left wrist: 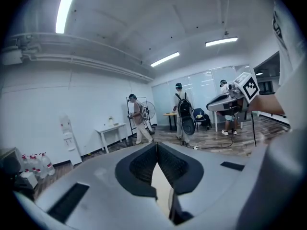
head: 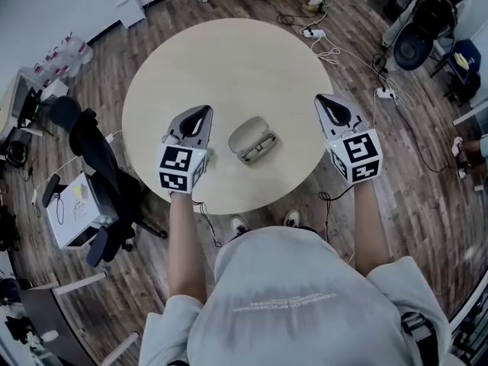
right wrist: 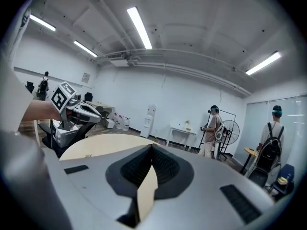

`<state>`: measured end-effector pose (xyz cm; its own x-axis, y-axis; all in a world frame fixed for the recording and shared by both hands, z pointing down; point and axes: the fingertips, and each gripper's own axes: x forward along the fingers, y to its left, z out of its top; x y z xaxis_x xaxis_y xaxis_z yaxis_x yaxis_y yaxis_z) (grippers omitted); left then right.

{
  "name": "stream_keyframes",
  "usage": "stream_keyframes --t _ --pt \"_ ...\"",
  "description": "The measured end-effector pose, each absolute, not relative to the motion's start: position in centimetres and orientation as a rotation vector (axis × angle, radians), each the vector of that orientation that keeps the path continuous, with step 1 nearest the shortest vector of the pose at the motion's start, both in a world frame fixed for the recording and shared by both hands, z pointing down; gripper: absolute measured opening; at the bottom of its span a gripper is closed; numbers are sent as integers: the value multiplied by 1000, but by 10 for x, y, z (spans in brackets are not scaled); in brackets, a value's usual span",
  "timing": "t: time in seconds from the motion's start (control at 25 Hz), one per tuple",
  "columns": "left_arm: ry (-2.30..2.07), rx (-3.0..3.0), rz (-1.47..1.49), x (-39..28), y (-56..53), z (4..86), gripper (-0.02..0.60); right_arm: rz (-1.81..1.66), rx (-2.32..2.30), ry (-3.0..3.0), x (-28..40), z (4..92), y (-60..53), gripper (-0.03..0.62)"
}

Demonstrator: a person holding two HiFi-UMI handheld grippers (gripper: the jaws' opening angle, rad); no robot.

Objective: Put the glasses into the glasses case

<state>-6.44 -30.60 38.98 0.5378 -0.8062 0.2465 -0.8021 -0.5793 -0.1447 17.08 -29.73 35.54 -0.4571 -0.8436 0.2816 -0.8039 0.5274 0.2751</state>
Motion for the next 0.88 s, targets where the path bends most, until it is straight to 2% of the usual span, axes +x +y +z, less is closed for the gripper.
stream_keyframes --t 0.36,0.88 --pt "1445 -2649 -336 -77 -301 332 14 -273 1294 -2449 138 318 -307 0" --pt "1465 -2572 -298 -97 -283 305 14 -419 1277 -2467 109 286 -301 1"
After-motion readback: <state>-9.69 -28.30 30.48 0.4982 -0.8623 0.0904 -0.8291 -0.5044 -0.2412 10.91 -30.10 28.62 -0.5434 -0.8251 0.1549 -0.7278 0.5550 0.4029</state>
